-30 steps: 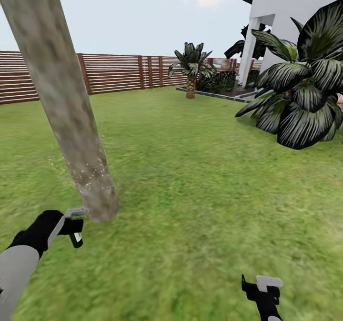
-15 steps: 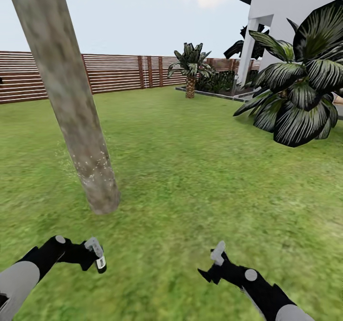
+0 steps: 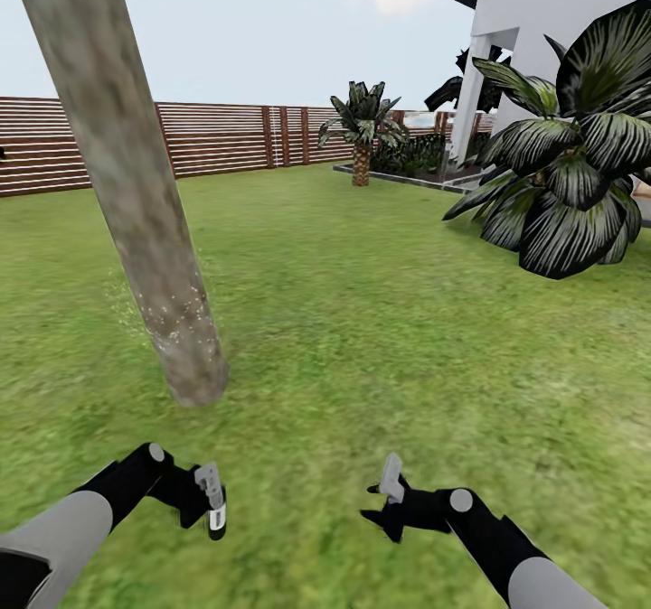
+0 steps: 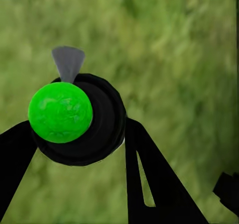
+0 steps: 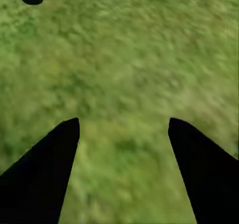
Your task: In the garden, pick up the pesticide atomizer on the floor and spray pesticide onto both trees until each tree trunk is fully covered.
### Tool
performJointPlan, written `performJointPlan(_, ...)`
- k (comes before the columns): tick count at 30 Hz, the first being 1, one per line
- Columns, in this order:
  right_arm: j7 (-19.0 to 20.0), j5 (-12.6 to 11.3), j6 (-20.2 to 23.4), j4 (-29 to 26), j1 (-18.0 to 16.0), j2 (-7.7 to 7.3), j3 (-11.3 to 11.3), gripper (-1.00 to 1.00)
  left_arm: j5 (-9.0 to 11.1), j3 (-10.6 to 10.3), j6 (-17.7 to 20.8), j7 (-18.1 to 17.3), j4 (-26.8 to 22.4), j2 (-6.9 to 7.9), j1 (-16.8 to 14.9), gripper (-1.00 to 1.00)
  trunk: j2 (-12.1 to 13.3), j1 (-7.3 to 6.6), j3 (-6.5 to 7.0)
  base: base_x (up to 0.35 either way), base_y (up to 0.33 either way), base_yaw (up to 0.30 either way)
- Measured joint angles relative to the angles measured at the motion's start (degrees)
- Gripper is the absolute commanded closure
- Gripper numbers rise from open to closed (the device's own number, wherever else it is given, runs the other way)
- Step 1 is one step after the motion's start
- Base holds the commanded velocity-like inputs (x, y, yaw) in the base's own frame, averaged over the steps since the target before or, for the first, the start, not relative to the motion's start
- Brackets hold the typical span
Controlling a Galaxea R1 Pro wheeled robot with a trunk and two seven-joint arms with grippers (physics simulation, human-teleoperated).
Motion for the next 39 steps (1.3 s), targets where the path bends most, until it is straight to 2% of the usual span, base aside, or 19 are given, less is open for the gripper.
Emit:
performJointPlan(3,3.7,0.2,-0.1,-0.2,0.0,0.22,0.0,1.0,-0.9,0.0,0.1,0.0,0.0,-1.71,0.0,1.0,0.0,0.0,0.0,0.0,0.0,0.0)
performJointPlan(6,4.5,0.2,-0.1,-1.1,0.0,1.1,0.0,1.0,-1.1,-0.1,0.0,0.0,0.0,-3.58,0.0,1.0,0.0,0.0,0.0,0.0,0.0,0.0)
performJointPlan(8,4.6,2.1,0.0,-1.3,0.0,2.22,0.0,1.0,-1.7,-0.1,0.0,0.0,-0.1,-4.8,0.0,1.0,0.0,0.0,0.0,0.0,0.0,0.0)
performJointPlan(9,4.6,4.9,0.0,-1.4,-0.1,3.38,0.0,1.0,-1.8,0.0,0.0,0.0,-0.1,-5.75,0.0,1.0,0.0,0.0,0.0,0.0,0.0,0.0)
performJointPlan(11,4.6,7.0,0.0,-1.7,-0.1,4.79,0.2,1.0,-2.0,-0.1,0.0,0.0,-0.1,-7.01,-0.1,1.0,0.0,0.0,0.0,0.0,0.0,0.0)
performJointPlan(14,4.6,7.6,0.0,-2.4,-0.1,5.52,0.2,1.0,-2.3,-0.1,0.0,0.0,-0.1,-8.07,-0.1,1.0,0.0,0.0,0.0,0.0,0.0,0.0)
performJointPlan(15,4.6,7.6,0.0,-2.5,-0.1,5.76,0.2,1.0,-2.9,-0.1,0.0,0.0,-0.1,-8.53,0.0,1.0,0.0,0.0,0.0,0.0,0.0,0.0)
performJointPlan(16,4.6,7.7,0.0,-2.6,-0.1,5.93,0.2,1.0,-4.7,-0.1,0.0,0.0,-0.1,-9.36,0.0,1.0,0.0,0.0,0.0,0.0,0.0,0.0)
performJointPlan(19,4.6,7.7,0.0,-2.6,-0.1,6.07,0.2,1.0,-7.1,0.0,0.0,0.0,-0.1,-11.24,-0.1,1.0,0.0,0.0,0.0,0.0,0.0,0.0)
performJointPlan(24,4.6,7.7,0.0,-2.6,-0.1,6.1,0.2,1.0,-7.5,-0.2,0.0,-0.1,-0.1,-12.66,-0.1,1.0,0.0,0.0,0.0,0.0,0.0,0.0)
performJointPlan(29,4.6,7.7,0.0,-2.6,-0.1,6.1,0.2,1.0,-10.0,-0.1,-0.2,-0.4,0.0,-14.22,-0.1,1.0,0.0,0.0,0.0,0.0,0.0,0.0)
performJointPlan(34,4.6,7.8,0.0,-2.6,-0.1,6.1,0.2,1.0,-10.1,-0.1,-0.5,-1.9,0.0,-15.43,0.0,1.0,0.0,0.0,0.0,0.0,0.0,0.0)
performJointPlan(35,4.6,7.7,0.0,-2.7,-0.1,6.1,0.2,1.0,-10.1,-0.5,-0.5,-2.0,0.0,-15.92,0.0,1.0,0.0,0.0,0.0,0.0,0.0,0.0)
performJointPlan(37,4.6,7.6,0.0,-3.9,-0.1,6.1,0.2,1.0,-10.1,-2.5,-0.6,-2.0,0.0,-16.06,0.0,1.0,0.0,0.0,0.0,0.0,0.0,0.0)
performJointPlan(39,4.6,7.6,0.0,-5.1,-0.1,6.1,0.2,1.0,-10.0,-3.4,-0.7,-2.0,0.0,-16.34,0.0,1.0,0.0,0.0,0.0,0.0,0.0,0.0)
